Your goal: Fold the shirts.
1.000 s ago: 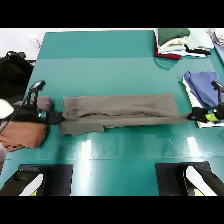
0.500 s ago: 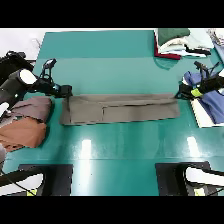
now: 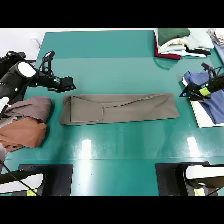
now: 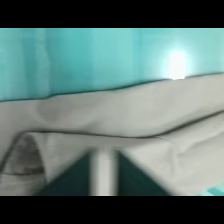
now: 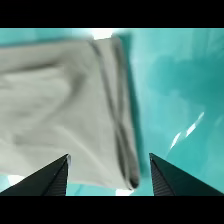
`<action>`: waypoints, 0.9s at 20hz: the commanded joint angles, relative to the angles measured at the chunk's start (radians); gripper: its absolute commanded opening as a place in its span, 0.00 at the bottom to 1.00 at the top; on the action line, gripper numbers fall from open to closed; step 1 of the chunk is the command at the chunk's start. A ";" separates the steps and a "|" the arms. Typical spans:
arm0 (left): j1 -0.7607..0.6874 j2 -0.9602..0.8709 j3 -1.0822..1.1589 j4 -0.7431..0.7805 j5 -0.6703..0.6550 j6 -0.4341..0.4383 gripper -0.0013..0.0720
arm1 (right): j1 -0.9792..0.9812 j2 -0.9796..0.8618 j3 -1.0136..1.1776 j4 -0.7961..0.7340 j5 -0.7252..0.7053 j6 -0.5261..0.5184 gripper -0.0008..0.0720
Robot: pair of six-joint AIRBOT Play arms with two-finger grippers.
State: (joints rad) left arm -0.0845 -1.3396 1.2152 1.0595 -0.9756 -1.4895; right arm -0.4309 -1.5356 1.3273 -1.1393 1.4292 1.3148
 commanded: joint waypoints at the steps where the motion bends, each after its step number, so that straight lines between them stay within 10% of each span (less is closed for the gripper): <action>1: -0.031 -0.002 0.004 -0.054 -0.019 0.005 0.06 | -0.082 -0.107 0.005 0.102 0.086 -0.049 0.80; 11: -0.351 -0.097 0.003 -0.054 0.183 -0.085 0.05 | 0.087 -0.237 0.005 0.127 -0.001 -0.087 0.61; 14: -0.414 -0.189 0.036 -0.062 0.202 -0.085 0.05 | 0.122 -0.219 0.005 0.184 0.007 -0.121 0.03; 18: -0.464 -0.327 0.170 -0.081 0.199 -0.085 0.05 | 0.127 -0.059 0.006 0.225 -0.034 -0.120 0.03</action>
State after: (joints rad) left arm -0.5064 -1.5818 1.3121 0.9886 -0.7864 -1.5696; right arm -0.3153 -1.6821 1.3319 -0.9623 1.4120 1.2026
